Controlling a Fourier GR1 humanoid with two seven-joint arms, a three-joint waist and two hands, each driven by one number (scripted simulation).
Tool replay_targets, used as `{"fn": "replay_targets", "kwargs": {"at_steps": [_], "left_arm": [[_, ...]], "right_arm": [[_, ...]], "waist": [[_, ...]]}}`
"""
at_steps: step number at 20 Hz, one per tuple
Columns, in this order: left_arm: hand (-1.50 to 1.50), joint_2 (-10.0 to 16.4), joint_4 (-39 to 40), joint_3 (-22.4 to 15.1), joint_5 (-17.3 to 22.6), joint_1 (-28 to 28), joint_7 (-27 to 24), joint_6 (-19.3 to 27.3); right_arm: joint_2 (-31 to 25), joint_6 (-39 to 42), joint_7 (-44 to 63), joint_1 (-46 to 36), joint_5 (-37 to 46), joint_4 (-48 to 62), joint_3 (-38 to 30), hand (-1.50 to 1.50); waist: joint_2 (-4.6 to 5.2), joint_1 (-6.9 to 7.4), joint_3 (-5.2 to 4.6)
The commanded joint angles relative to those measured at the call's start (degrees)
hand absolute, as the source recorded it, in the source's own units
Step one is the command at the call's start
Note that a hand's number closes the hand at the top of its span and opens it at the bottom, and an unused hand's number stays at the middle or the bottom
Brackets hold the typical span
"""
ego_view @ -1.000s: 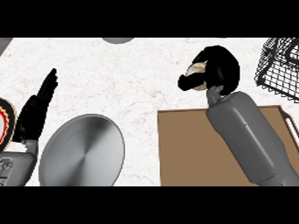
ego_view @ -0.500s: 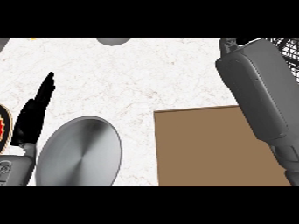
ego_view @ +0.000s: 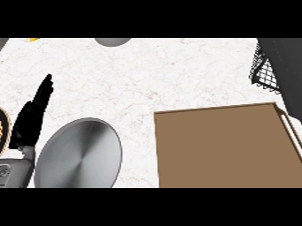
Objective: Pick the cupcake from the tray and place it in the tiered basket
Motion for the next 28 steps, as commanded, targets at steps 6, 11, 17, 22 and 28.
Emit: {"fn": "replay_targets", "kwargs": {"at_steps": [6, 11, 17, 22, 28], "left_arm": [[0.0, 2.06, -2.81, 1.88, 0.94, 1.49, 0.86, -3.09], [0.0, -1.37, -0.53, -0.1, -2.42, -3.48, 3.73, 0.55], [0.0, -1.39, -0.85, 0.68, -1.43, 0.5, 0.07, -1.29], [0.0, -0.22, 0.81, 2.84, -0.4, 0.03, -1.5, -3.15], [0.0, -1.31, -4.04, 1.77, -1.71, 1.27, 2.4, -2.19]], "right_arm": [[-8.98, 0.88, -13.49, 0.84, 1.55, 12.06, -2.17, 1.5], [-9.97, 1.95, -9.93, 1.53, 9.0, 15.11, 2.55, 1.5], [-14.61, -1.23, -13.87, 1.4, 11.94, 23.64, 1.1, 1.5], [-18.56, 2.02, -24.03, 0.6, 8.49, 26.68, -2.38, 1.5], [-18.45, 0.76, -30.22, 3.21, 3.34, 29.36, -7.57, 1.5]], "waist": [[0.26, 0.67, 0.04], [0.19, -0.21, 0.02], [0.25, 0.57, 0.04], [0.23, 0.34, 0.04], [0.09, 0.42, 0.08]]}}
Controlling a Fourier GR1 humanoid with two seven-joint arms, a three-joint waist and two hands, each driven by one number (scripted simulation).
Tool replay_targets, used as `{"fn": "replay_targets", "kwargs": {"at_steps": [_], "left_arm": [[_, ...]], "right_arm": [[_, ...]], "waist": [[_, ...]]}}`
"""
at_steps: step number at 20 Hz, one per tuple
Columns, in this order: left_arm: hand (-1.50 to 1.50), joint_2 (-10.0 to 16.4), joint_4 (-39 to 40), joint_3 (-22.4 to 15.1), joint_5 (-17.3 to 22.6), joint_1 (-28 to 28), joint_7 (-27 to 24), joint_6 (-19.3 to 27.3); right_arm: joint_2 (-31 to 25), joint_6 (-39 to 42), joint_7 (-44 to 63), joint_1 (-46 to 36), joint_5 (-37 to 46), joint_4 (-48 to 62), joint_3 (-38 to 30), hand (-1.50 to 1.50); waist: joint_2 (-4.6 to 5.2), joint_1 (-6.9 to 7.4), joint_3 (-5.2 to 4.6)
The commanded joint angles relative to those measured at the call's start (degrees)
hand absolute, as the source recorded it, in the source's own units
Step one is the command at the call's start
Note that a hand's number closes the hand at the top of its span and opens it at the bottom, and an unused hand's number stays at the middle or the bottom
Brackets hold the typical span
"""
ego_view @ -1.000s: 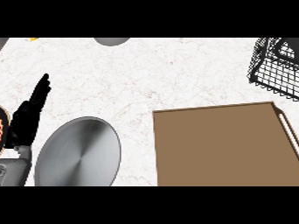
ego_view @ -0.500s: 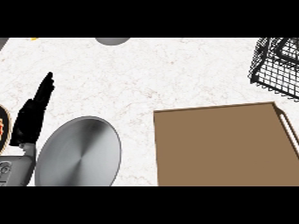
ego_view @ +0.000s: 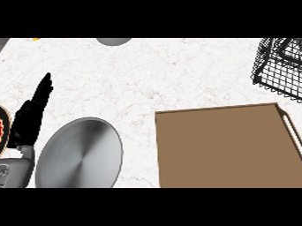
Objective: Pick the cupcake from the tray and place it in the tiered basket
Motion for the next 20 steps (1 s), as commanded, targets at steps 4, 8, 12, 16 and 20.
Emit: {"fn": "replay_targets", "kwargs": {"at_steps": [4, 8, 12, 16, 20], "left_arm": [[0.0, -0.14, -4.7, -0.59, -0.14, 1.56, 2.24, -1.19], [0.0, -0.34, -1.18, -0.2, 0.14, 1.17, -0.57, -1.85], [0.0, -1.78, -0.87, -0.05, -2.74, 3.15, -2.57, 1.32], [0.0, -0.15, -3.61, 1.22, -1.21, 1.05, 1.67, -0.55], [0.0, -1.68, -2.06, 0.21, -2.68, 1.02, 0.97, 0.2]], "right_arm": [[-1.57, -1.91, -7.68, 2.38, -4.27, 6.82, -5.48, 1.5], [-0.9, -0.39, -3.58, 2.77, -11.33, 8.21, -12.57, -1.5], [0.25, -3.02, -6.53, 5.79, -11.98, 7.14, -12.86, -1.5], [-1.85, -6.9, -10.44, 4.98, -15.69, 5.7, -16.91, -1.5], [-1.58, -10.61, -11.1, 5.62, -16.36, 1.76, -17.2, -1.5]], "waist": [[0.23, 0.82, 0.06], [0.3, 0.37, 0.06], [-0.01, -0.09, 0.01], [0.07, 0.31, 0.07], [-0.23, -0.55, -0.01]]}}
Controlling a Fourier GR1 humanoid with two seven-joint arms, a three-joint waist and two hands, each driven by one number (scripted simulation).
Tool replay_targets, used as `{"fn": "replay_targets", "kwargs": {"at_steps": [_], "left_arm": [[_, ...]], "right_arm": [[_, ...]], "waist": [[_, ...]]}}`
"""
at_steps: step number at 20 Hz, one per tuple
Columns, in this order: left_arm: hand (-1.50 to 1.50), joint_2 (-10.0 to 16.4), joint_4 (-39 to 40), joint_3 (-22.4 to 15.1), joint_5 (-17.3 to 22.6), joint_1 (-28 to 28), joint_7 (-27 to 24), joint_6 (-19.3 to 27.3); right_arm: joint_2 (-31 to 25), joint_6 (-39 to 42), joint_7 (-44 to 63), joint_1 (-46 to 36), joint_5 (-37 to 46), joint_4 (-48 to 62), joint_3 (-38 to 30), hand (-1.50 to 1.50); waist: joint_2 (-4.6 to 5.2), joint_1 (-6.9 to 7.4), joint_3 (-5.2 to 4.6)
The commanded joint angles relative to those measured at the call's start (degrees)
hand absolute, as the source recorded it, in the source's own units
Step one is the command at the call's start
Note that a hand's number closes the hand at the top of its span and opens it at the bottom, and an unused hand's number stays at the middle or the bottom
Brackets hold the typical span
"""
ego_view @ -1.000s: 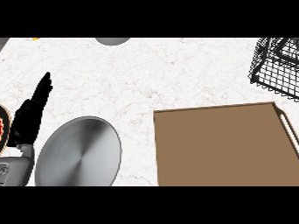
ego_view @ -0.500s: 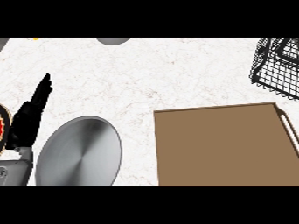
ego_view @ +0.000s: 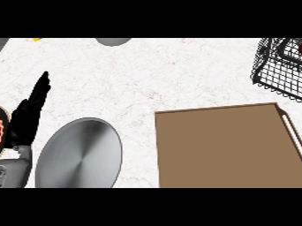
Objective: Pick the cupcake from the tray and place it in the tiered basket
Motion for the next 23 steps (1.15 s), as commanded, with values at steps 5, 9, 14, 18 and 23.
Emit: {"fn": "replay_targets", "kwargs": {"at_steps": [5, 9, 14, 18, 23], "left_arm": [[0.0, -0.89, 1.04, 0.46, -0.64, 2.68, -2.5, 0.06], [0.0, -0.64, 1.59, 0.83, -0.87, 1.22, -1.5, -0.36], [0.0, 1.48, -1.04, 3.52, 1.32, 4.81, -1.44, -2.0], [0.0, 0.08, -1.68, 3.08, -0.21, 3.44, 0.39, 0.32], [0.0, -0.3, -0.39, 3.22, 0.17, 5.83, -2.63, -0.62]], "right_arm": [[-3.32, -2.66, 2.95, -0.24, -2.45, -8.5, -1.87, -1.5], [-6.52, 3.2, 8.2, 2.73, -6.16, -13.08, -4.48, -1.5], [-9.19, 10.05, 10.03, 12.74, -13.62, -21.06, -10.0, -1.5], [-12.37, 16.15, 7.76, 22.68, -19.6, -29.47, -14.86, -1.5], [-12.66, 21.14, 5.77, 35.59, -28.11, -41.34, -23.82, -1.5]], "waist": [[-0.61, -1.08, -0.12], [-0.74, -1.86, -0.13], [-1.38, -3.32, -0.13], [-1.58, -4.65, -0.11], [-1.28, -4.11, -0.13]]}}
